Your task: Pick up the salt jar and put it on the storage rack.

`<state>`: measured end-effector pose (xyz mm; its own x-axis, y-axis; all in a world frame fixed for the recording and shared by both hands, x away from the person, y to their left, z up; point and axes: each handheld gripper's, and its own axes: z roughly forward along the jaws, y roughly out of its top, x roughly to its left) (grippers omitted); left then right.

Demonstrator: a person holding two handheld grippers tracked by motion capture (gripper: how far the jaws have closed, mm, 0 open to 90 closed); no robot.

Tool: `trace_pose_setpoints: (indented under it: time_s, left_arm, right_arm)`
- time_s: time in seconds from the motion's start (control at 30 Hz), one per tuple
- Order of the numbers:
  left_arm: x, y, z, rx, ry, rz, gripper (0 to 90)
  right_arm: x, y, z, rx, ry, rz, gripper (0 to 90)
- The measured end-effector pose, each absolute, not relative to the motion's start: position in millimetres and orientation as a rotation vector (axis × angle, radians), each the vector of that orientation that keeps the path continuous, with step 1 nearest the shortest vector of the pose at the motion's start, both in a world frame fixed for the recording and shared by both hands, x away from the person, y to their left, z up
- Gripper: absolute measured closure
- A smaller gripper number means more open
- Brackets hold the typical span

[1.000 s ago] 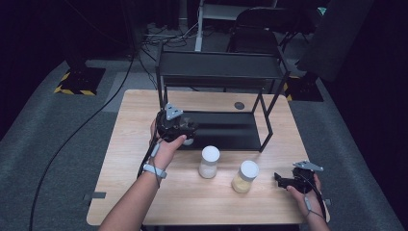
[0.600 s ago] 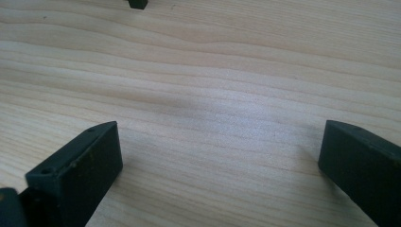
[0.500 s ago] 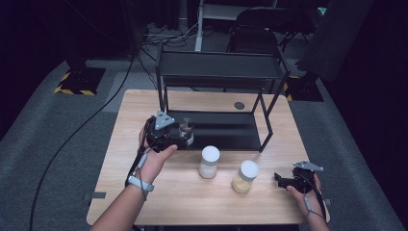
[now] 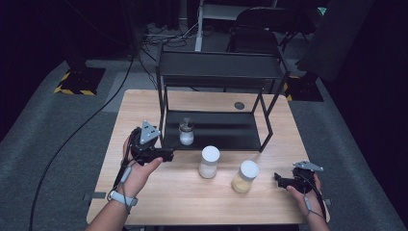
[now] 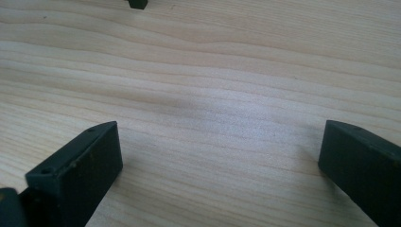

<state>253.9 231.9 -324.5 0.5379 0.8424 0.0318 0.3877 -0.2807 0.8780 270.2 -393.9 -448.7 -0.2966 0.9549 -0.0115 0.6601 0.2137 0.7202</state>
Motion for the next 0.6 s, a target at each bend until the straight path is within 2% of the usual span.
trace_pose_setpoints:
  time_s: [0.6]
  left_arm:
    - [229, 257, -342, 1.886, 1.079, 0.701, 8.4]
  right_arm:
    - [270, -394, -449, 1.492, 2.036, 0.855, 0.1]
